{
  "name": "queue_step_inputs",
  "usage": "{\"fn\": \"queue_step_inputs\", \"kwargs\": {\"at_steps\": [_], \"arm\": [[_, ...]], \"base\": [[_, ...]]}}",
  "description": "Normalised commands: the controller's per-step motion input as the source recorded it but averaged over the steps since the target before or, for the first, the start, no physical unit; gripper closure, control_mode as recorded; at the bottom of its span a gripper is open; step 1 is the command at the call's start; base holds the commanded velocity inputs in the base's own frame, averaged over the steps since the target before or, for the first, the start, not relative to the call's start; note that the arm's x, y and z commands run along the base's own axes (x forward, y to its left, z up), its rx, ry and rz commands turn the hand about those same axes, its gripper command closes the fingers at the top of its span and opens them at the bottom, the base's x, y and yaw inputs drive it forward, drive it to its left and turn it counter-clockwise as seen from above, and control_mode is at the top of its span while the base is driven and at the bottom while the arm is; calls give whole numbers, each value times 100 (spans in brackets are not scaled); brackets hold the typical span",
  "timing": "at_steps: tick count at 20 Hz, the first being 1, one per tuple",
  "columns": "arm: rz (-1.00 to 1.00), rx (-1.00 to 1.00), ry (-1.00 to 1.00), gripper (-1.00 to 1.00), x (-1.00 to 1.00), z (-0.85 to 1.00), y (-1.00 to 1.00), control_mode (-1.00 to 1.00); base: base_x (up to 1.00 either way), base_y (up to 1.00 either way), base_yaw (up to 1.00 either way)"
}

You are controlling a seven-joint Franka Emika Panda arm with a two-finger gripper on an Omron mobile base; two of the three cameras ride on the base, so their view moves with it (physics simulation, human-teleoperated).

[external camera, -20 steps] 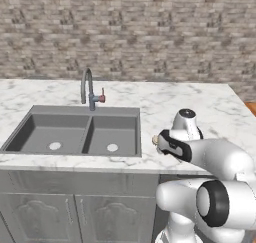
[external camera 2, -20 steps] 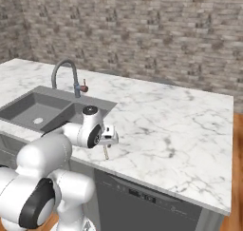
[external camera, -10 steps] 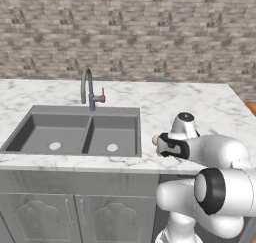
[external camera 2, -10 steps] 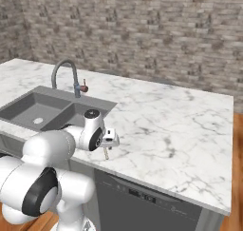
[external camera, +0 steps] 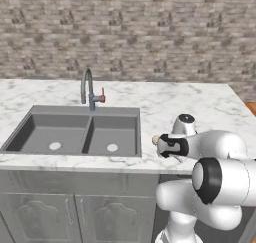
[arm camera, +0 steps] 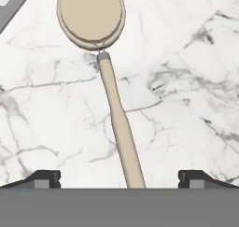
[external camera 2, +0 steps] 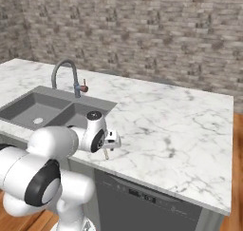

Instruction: Grab the spray bottle from the cabinet, then place it next to the cutting board for sanitizing. Then grab the dish brush from the countertop next to the sink and place it next to the cutting board.

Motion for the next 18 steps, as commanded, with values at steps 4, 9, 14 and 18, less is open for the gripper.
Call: {"fn": "queue_step_inputs", "kwargs": {"at_steps": [4,9,14,18], "arm": [[0,0,0,-100,1,-12,-9,-100],[0,0,0,-100,0,-13,-8,-100],[0,0,0,100,0,-17,-1,-100],[0,0,-1,100,0,-20,0,-100]], "base": [[0,0,0],[0,0,0],[0,0,0],[0,0,0]]}}
